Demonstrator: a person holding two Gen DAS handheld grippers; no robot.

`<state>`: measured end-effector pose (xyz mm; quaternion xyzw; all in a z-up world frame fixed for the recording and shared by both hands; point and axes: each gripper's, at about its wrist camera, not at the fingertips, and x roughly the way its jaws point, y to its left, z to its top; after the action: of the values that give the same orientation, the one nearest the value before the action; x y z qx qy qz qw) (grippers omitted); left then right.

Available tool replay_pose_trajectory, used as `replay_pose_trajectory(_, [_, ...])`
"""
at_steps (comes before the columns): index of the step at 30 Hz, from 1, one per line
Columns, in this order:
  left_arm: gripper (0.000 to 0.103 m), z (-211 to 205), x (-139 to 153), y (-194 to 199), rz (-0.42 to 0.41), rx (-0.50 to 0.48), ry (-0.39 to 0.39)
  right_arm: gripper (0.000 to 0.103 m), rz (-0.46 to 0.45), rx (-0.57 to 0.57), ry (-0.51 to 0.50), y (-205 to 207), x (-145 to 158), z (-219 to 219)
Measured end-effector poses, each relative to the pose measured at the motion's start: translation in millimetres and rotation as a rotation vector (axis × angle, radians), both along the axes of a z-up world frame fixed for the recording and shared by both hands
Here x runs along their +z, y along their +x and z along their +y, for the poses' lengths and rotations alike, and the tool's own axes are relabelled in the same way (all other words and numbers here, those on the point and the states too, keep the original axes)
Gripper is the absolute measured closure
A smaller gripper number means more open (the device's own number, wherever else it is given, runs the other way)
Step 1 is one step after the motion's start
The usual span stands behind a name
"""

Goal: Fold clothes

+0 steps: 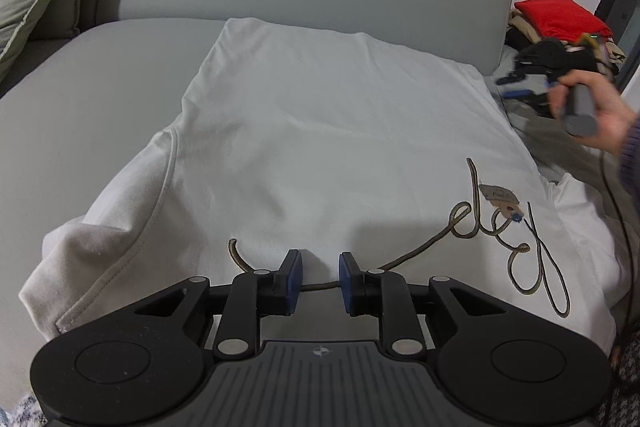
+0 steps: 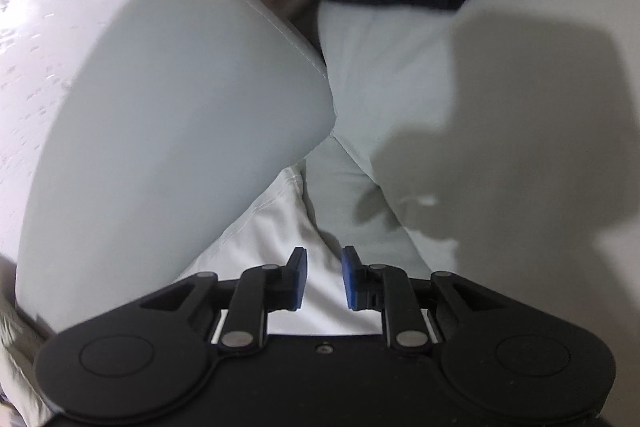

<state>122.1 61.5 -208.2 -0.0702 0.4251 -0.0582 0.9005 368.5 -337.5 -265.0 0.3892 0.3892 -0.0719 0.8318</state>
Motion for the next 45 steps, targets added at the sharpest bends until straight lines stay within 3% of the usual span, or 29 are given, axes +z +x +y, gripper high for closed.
replay_pose_trajectory(5, [0.076, -3.9, -0.6, 1.7, 0.000, -0.028, 0.013, 0.080, -0.008, 0.012, -0.011, 31.7, -18.2, 10.4])
replay_pose_trajectory(7, [0.076, -4.5, -0.6, 1.4, -0.002, -0.032, 0.017, 0.099, -0.025, 0.035, -0.083, 36.1, -17.1, 17.6])
replay_pose_trajectory(8, [0.076, -4.4, -0.7, 1.4, -0.002, -0.032, 0.017, 0.101, -0.042, 0.056, -0.144, 36.7, -13.9, 22.7])
replay_pose_trajectory(12, [0.076, -3.8, -1.4, 2.4, 0.001, -0.029, 0.013, 0.102, -0.008, -0.003, -0.370, 35.4, -7.4, 30.0])
replay_pose_trajectory(15, [0.076, -4.1, -1.0, 2.5, -0.002, -0.027, 0.014, 0.098, 0.010, -0.025, -0.347, 22.2, 0.7, 18.3])
replay_pose_trajectory(17, [0.076, -5.0, -0.7, 2.2, -0.005, -0.027, 0.019, 0.097, -0.024, -0.028, -0.319, -3.6, 21.1, 14.7])
replay_pose_trajectory(20, [0.076, -7.2, 0.7, 0.2, -0.012, -0.027, 0.029, 0.097, -0.091, 0.022, -0.393, -56.2, 67.1, 23.8])
replay_pose_trajectory(22, [0.076, -9.5, 2.9, -3.9, -0.020, -0.031, 0.041, 0.094, -0.135, 0.037, -0.389, -100.1, 100.2, 27.9])
replay_pose_trajectory(28, [0.078, -9.7, 31.6, -47.1, -0.057, -0.072, 0.037, 0.072, -0.243, 0.149, -0.330, -215.7, 186.3, 45.5])
replay_pose_trajectory(31, [0.077, 8.3, 56.8, -78.1, -0.110, -0.039, 0.027, 0.053, -0.262, 0.250, -0.278, -267.6, 208.7, 53.0])
replay_pose_trajectory(33, [0.076, 33.3, 71.9, -89.3, -0.127, 0.036, -0.007, 0.046, -0.237, 0.327, -0.248, -281.3, 202.0, 59.6])
replay_pose_trajectory(38, [0.065, 110.9, 80.5, -94.3, -0.087, 0.313, -0.129, 0.044, -0.121, 0.441, -0.145, -315.9, 157.2, 95.8])
replay_pose_trajectory(40, [0.062, 141.2, 68.7, -89.3, -0.044, 0.400, -0.242, 0.044, -0.069, 0.448, -0.103, -317.1, 132.9, 111.1])
replay_pose_trajectory(45, [0.060, 192.3, 20.9, -62.9, 0.077, 0.533, -0.630, 0.044, 0.017, 0.486, -0.066, -297.5, 81.2, 138.6])
